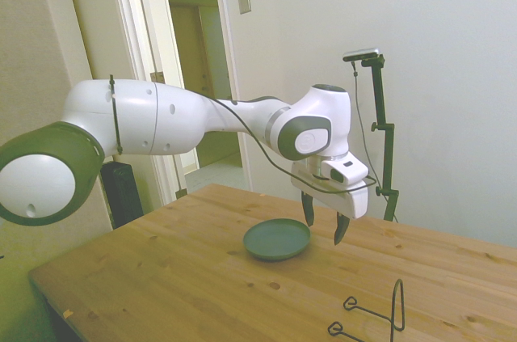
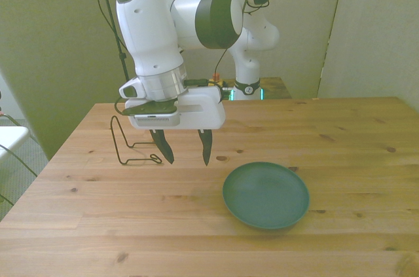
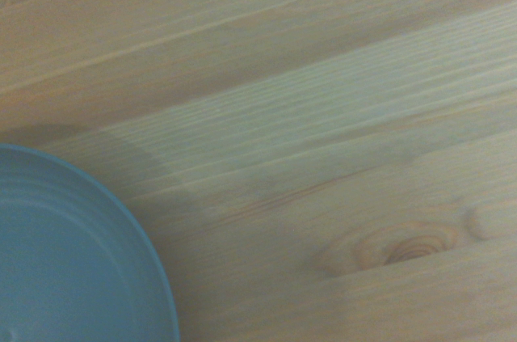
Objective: Load the plate
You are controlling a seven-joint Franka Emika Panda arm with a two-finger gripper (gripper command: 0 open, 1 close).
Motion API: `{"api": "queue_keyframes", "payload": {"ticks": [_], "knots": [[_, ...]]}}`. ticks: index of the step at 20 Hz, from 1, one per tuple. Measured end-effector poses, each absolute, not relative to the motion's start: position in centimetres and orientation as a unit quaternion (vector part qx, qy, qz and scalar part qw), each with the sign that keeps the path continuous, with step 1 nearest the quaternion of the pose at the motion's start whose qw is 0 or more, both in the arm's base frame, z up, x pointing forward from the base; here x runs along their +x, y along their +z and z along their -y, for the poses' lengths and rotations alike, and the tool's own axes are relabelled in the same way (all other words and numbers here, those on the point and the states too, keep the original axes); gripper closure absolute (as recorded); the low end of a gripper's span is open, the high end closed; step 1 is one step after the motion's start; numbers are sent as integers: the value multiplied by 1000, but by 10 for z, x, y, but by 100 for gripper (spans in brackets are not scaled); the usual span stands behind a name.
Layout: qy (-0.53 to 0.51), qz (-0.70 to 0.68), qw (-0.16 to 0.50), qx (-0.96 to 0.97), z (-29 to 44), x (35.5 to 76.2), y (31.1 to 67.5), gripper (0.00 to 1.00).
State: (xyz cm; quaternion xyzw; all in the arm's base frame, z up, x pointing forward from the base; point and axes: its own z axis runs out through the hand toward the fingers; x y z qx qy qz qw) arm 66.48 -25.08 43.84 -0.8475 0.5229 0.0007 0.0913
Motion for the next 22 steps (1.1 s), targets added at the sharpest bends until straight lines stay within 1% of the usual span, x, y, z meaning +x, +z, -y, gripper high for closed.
{"api": "queue_keyframes", "payload": {"ticks": [4, 8, 12, 22], "knots": [[17, -519, 118, -846, 248, 663, 426, 0], [23, -514, 146, -845, 244, 661, 403, 0], [25, -507, 173, -844, 223, 665, 382, 0], [32, -501, 205, -840, 194, 676, 357, 0]]}}
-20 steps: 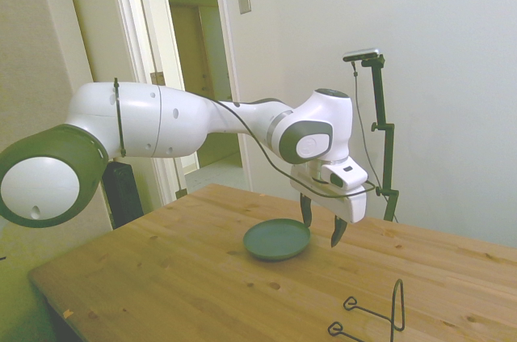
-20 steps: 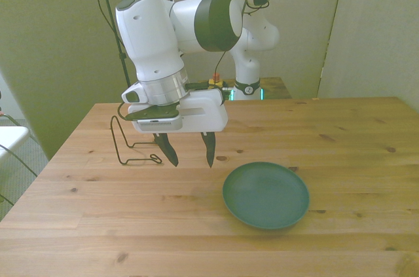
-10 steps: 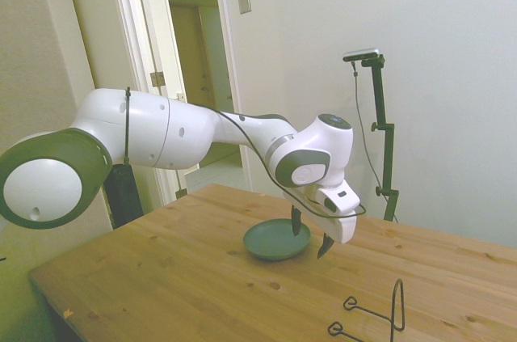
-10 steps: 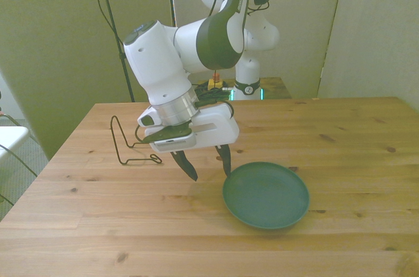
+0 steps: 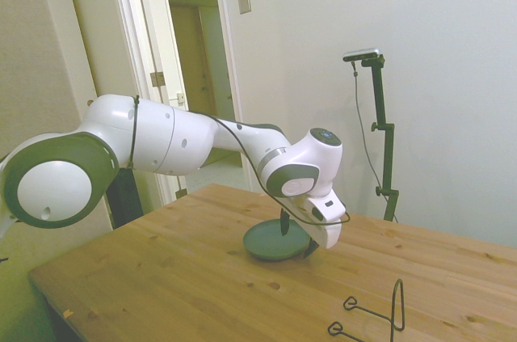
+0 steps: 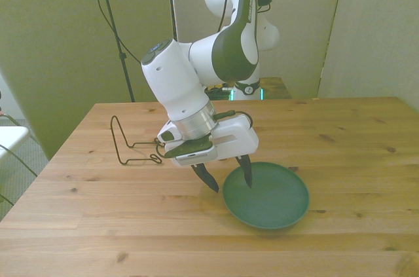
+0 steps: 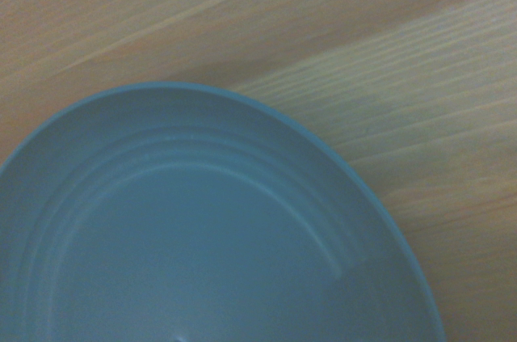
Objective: Load the plate
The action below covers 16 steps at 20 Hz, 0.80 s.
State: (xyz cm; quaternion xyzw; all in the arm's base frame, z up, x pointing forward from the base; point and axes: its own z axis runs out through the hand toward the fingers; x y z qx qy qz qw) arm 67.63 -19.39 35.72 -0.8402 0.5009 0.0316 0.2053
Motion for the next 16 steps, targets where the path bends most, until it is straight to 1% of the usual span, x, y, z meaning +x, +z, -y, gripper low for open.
{"api": "queue_keyframes", "payload": {"ticks": [2, 3, 16], "knots": [[30, -497, 210, -842, 193, 678, 355, 0], [30, -494, 210, -843, 193, 678, 354, 100], [32, -494, 210, -843, 197, 675, 349, 100]]}}
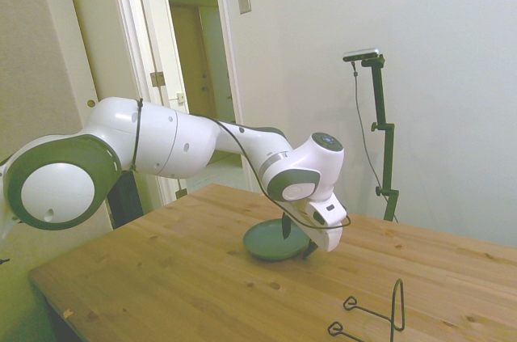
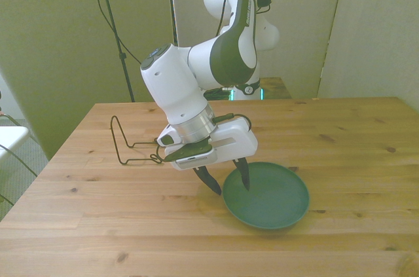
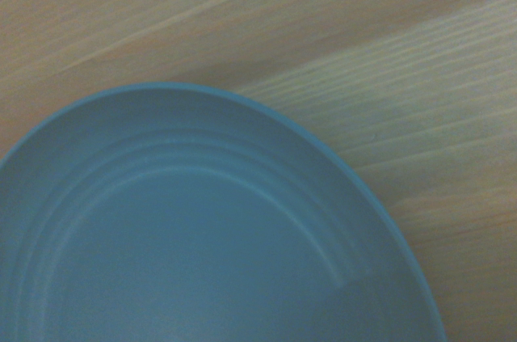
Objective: Load the plate
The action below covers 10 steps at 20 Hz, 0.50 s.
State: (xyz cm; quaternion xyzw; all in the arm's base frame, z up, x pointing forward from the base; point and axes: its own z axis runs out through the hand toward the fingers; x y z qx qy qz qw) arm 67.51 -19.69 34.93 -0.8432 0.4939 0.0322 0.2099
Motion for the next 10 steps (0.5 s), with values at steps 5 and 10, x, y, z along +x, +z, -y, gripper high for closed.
{"api": "queue_keyframes", "payload": {"ticks": [5, 10], "knots": [[34, -492, 208, -844, 199, 673, 346, 100], [33, -496, 205, -843, 205, 671, 343, 100]]}}
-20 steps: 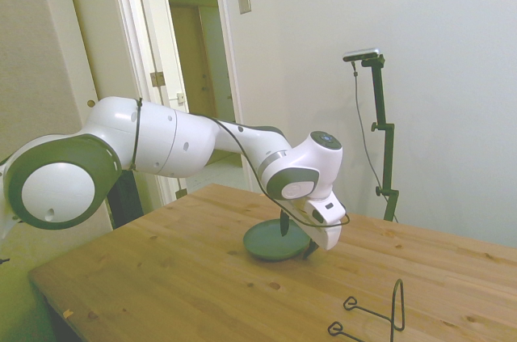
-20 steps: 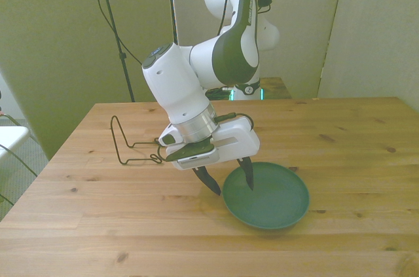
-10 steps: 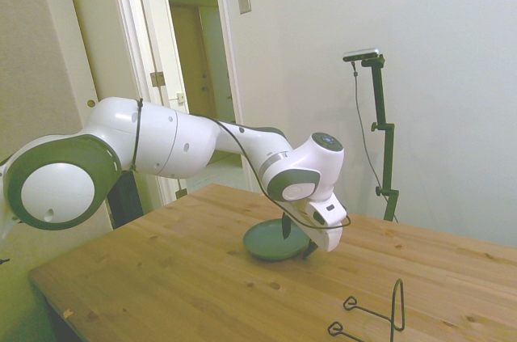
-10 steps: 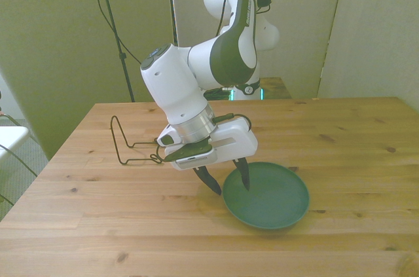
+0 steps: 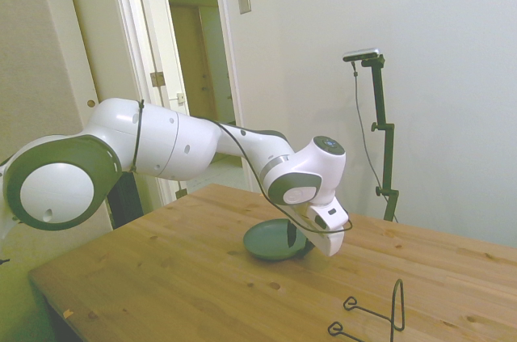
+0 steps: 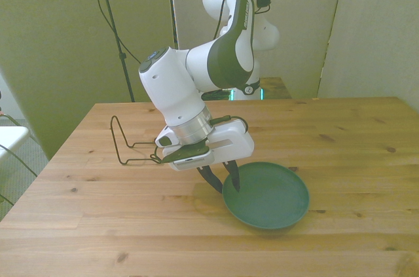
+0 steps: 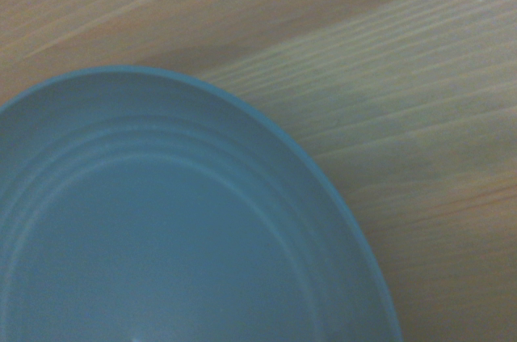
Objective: Load the plate
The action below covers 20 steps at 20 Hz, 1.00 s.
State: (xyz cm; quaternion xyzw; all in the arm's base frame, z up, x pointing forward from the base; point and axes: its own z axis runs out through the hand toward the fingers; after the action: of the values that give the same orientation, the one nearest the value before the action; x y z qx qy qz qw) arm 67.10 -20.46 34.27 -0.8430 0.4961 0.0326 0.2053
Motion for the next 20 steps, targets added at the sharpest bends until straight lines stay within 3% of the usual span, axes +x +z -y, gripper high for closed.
{"api": "queue_keyframes", "payload": {"ticks": [15, 20], "knots": [[35, -514, 193, -835, 211, 668, 348, 100], [43, -531, 179, -827, 211, 665, 398, 100]]}}
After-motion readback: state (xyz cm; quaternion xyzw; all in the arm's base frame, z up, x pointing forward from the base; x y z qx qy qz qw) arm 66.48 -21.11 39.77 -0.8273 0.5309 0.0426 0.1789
